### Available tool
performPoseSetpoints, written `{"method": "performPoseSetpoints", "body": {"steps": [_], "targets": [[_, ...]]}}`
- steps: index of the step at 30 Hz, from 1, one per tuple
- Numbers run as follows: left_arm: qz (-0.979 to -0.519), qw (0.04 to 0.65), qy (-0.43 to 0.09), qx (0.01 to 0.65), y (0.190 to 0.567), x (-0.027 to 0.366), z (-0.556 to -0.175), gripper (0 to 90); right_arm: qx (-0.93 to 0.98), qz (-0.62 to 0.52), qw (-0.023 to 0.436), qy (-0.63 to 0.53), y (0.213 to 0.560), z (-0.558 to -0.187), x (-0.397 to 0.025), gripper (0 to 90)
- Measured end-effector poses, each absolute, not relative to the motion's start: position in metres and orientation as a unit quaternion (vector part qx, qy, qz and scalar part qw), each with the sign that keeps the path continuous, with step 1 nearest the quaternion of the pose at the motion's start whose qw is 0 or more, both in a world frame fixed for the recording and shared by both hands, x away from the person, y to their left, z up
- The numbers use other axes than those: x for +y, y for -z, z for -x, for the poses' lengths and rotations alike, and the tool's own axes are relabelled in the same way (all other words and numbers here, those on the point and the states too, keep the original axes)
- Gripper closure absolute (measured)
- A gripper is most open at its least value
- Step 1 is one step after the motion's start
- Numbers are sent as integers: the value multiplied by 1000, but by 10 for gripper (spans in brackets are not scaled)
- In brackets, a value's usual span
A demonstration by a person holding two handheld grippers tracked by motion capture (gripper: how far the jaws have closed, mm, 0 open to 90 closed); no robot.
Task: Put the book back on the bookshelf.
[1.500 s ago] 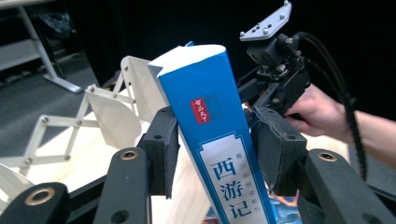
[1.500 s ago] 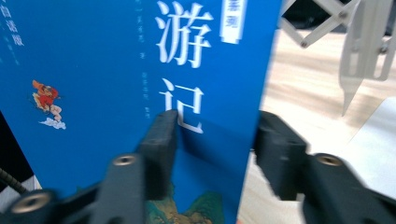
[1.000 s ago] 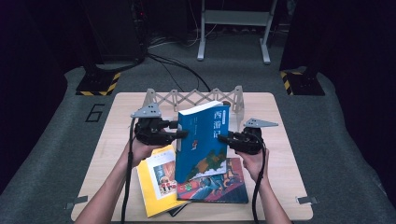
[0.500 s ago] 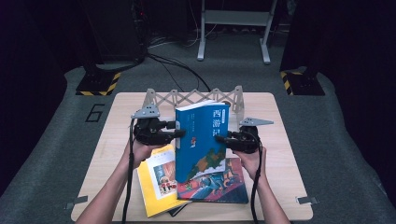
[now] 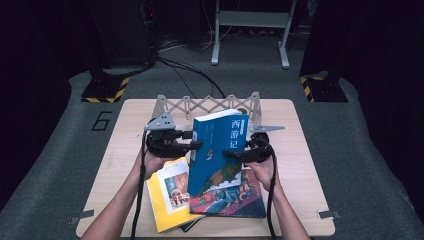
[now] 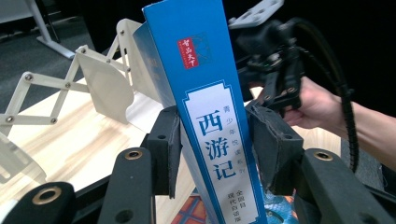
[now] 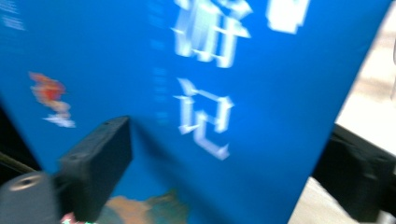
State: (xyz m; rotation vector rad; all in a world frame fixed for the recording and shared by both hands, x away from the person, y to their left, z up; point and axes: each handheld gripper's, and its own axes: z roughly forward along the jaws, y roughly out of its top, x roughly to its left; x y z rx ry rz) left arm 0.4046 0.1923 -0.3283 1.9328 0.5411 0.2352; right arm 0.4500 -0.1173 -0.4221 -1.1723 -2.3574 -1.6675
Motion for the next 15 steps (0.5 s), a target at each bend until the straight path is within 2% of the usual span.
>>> {"method": "performPoseSetpoints", "body": {"steps": [5,6,10,15], "targets": [[-815,528,-100,216,326,191,-402,553,-752,359,38,551,429,-455,-111,61],[-815,527,-96,219,326,192,-401,552,-760,353,17,545,426,-451,-109,74],[-815,531,-94,212,326,193,-402,545,-760,354,-6,544,425,-445,-110,112],[-813,534,-86,216,328,191,-404,526,-757,358,-17,547,425,-442,-111,138]]}}
